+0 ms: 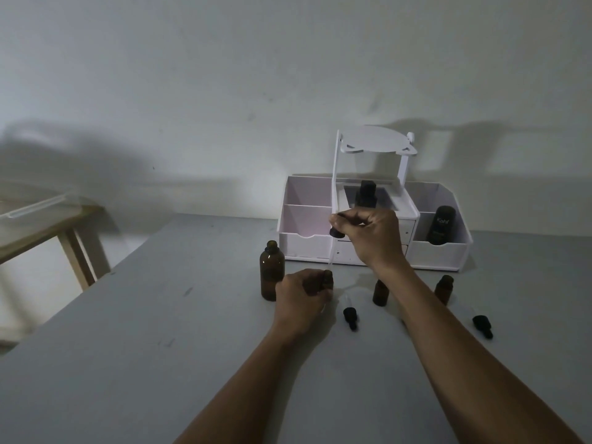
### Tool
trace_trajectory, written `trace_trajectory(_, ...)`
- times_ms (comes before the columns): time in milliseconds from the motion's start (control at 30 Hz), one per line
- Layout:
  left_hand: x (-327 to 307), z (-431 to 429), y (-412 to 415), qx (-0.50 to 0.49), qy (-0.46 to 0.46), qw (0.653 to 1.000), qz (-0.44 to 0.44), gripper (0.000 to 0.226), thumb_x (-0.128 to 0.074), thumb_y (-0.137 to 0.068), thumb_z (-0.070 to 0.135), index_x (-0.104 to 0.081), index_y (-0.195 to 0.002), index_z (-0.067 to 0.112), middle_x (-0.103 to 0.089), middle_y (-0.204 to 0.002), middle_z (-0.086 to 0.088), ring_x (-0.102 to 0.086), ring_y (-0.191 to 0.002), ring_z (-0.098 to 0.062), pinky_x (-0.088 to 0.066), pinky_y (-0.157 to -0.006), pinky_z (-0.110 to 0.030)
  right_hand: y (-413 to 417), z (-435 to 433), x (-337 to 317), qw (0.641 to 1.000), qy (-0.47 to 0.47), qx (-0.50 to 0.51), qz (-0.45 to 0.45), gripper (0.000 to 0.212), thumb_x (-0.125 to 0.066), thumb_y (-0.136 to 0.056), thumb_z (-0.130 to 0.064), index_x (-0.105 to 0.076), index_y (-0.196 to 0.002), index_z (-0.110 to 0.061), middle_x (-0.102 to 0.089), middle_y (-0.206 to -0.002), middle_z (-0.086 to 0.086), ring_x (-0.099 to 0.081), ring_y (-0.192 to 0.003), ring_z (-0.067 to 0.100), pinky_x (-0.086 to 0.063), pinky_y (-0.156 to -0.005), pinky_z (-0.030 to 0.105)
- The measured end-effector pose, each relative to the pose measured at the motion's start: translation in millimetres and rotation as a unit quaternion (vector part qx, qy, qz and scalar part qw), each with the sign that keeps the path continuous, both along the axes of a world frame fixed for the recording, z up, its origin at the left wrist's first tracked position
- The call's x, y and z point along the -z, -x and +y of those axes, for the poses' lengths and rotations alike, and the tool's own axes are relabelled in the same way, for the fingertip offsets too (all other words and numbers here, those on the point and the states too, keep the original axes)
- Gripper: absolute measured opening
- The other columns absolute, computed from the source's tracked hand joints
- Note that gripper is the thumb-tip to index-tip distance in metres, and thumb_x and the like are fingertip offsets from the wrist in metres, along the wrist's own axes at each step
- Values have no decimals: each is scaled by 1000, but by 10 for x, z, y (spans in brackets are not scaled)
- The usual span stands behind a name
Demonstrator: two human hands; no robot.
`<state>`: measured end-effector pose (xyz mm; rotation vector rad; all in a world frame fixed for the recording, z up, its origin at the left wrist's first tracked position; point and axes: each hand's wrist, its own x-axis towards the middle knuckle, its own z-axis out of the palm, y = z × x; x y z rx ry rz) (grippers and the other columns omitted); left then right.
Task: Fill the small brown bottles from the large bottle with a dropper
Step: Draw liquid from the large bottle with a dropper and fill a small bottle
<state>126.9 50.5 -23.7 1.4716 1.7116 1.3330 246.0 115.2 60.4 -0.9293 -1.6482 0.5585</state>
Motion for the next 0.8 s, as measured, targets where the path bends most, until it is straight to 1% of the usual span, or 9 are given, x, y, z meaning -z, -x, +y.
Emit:
trace_trajectory(100,8,10,12,5,1,1000,6,40,-74,-86,10,-67,-125,13,-71,-120,0,-61,-99,-3,-46,-106,-29,4,-7,-2,1000,6,-4,4,7,-74,-86,-13,-77,-87,-7,-67,-69,-13,-63,-65,-15,-41,-59,-4)
trace_trajectory(267,7,27,25,9,7,1000,10,41,-74,-86,9,-67,-126,13,-70,-123,-1,-64,-111,-13,-45,-108,-35,7,-31,-16,1000,10,-8,-2,3,-74,-85,-19,-76,-86,-16,-67,-71,-17,-63,-68,-17,-41,-59,-5)
trace_trajectory(333,13,22,28,9,7,1000,5,42,-75,-85,10,-67,-126,14,-70,-122,-1,-65,-110,-11,-46,-107,-35,1,-45,-40,1000,9,-6,6,3,-74,-86,-21,-74,-87,-17,-67,-73,-17,-63,-69,-17,-41,-59,-4)
trace_trajectory(400,8,-8,25,10,2,1000,1,46,-76,-85,11,-64,-129,14,-70,-122,0,-63,-102,-5,-48,-103,-27,-9,-71,-84,1000,4,-7,25,7,-74,-86,-21,-75,-89,-15,-69,-75,-14,-65,-69,-14,-43,-59,-2)
trace_trajectory(467,10,-55,35,16,3,1000,-4,51,-76,-85,14,-61,-133,15,-68,-125,1,-61,-98,-2,-48,-92,-16,-24,-102,-142,999,-7,-4,49,7,-74,-86,-21,-75,-90,-15,-70,-76,-12,-66,-69,-11,-44,-60,-1)
trace_trajectory(533,14,-138,73,24,13,1000,-13,50,-76,-85,17,-60,-133,17,-65,-125,3,-60,-99,-3,-46,-87,-15,-38,-139,-216,997,-21,1,71,3,-73,-86,-19,-73,-89,-18,-68,-76,-15,-65,-69,-13,-44,-61,-2)
trace_trajectory(600,30,-242,148,40,18,999,-14,47,-76,-85,21,-62,-130,19,-65,-123,4,-61,-101,-4,-49,-89,-17,-46,-170,-287,996,-41,7,85,5,-74,-86,-18,-72,-90,-20,-68,-76,-16,-65,-70,-14,-45,-64,-1)
trace_trajectory(700,40,-406,332,77,23,997,22,40,-76,-85,28,-65,-123,23,-67,-114,10,-64,-95,1,-53,-91,-17,-27,-230,-374,993,-56,-1,106,8,-74,-86,-15,-72,-91,-21,-69,-75,-16,-66,-68,-11,-47,-65,1)
trace_trajectory(800,-45,-534,606,103,43,992,66,38,-75,-83,37,-68,-119,26,-68,-105,14,-66,-90,4,-53,-79,-10,55,-298,-426,991,-57,-25,120,5,-73,-86,-13,-73,-90,-15,-71,-74,-11,-68,-67,-6,-50,-65,5)
